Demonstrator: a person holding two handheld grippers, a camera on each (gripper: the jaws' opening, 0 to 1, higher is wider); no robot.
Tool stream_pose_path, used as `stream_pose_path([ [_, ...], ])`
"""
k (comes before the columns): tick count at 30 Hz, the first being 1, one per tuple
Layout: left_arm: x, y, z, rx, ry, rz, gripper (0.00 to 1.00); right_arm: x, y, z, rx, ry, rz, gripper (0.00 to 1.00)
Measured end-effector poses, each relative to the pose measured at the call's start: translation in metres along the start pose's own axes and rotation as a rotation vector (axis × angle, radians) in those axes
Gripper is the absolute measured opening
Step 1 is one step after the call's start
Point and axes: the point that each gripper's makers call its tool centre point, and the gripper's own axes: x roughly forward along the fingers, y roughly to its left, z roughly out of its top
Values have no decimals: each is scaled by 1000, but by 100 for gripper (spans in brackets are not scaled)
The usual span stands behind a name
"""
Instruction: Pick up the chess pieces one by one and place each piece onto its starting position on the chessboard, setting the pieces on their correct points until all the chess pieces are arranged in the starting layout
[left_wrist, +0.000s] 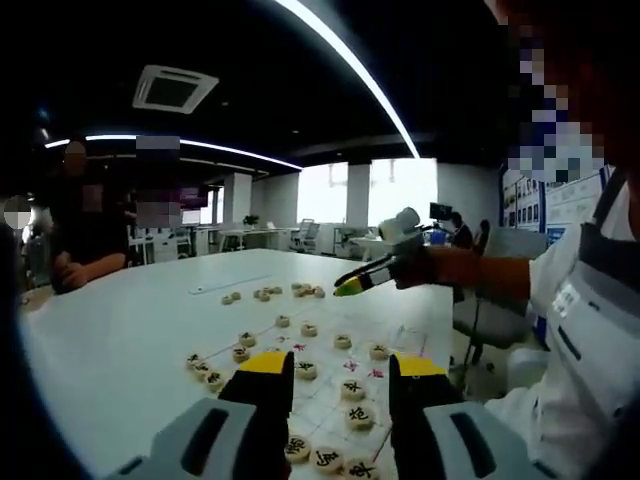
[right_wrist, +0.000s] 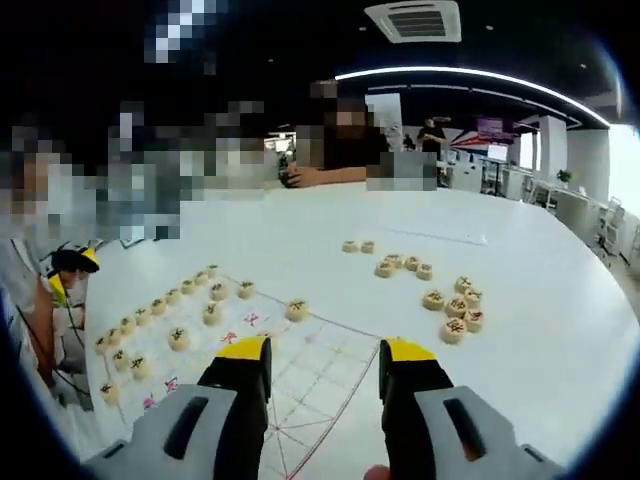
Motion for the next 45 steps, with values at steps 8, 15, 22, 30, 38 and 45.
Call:
stream_pose_path([
  [8,-4,12,2,-21,-18,39,39,16,-10,-3,-59,12,-40,43],
  [15,-4,15,1,-34,-20,51,39,19,-28,-6,-57,24,-80,42],
  [22,-3,16,1,-38,-20,52,39,17,-51,-11,-46,34,-134,42],
  [30,-2,16,0,-40,-20,52,39,25,-79,-19,-39,61,-192,41],
  [38,-3,17,0,-41,-19,55,39,39,-108,-26,-31,88,-250,39],
  [45,-2,18,0,-41,-16,58,39,48,-120,-29,-23,100,-278,37],
])
